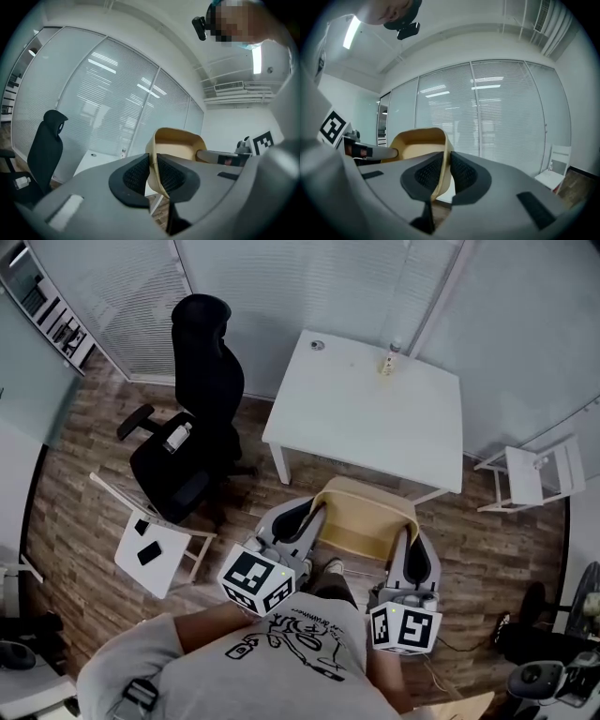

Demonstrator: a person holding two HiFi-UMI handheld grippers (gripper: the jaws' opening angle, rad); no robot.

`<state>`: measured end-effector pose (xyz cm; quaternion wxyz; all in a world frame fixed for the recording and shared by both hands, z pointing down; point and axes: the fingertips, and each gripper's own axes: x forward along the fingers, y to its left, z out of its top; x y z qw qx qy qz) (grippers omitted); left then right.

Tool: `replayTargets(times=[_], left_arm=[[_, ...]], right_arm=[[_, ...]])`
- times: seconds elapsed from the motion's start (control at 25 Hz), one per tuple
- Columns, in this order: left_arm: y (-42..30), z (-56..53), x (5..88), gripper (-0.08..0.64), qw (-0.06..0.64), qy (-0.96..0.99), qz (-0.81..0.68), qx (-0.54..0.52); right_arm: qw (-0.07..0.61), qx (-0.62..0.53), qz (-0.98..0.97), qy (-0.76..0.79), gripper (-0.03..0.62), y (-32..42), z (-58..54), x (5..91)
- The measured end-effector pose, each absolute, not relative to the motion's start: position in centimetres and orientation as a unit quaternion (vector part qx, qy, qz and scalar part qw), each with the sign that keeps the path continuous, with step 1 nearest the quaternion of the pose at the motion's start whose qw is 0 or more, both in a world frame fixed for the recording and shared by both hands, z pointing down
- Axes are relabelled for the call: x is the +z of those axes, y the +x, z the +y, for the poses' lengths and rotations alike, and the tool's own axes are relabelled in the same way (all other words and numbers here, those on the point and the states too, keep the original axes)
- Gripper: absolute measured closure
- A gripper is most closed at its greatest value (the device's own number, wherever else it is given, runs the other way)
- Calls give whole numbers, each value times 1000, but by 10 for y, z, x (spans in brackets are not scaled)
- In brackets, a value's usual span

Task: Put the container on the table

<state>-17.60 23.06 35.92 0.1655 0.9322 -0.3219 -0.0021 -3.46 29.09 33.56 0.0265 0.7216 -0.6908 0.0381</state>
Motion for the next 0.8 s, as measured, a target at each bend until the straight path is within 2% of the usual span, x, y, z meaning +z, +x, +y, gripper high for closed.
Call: replayTargets(times=[0.36,0.8], left_arm=[[-152,202,367,529,170,931,-324,8],[-53,129,367,522,183,929,-321,18]], right_arm=[[27,52,-695,717,565,-9,259,347],[41,50,-707,704,565,90,183,350]])
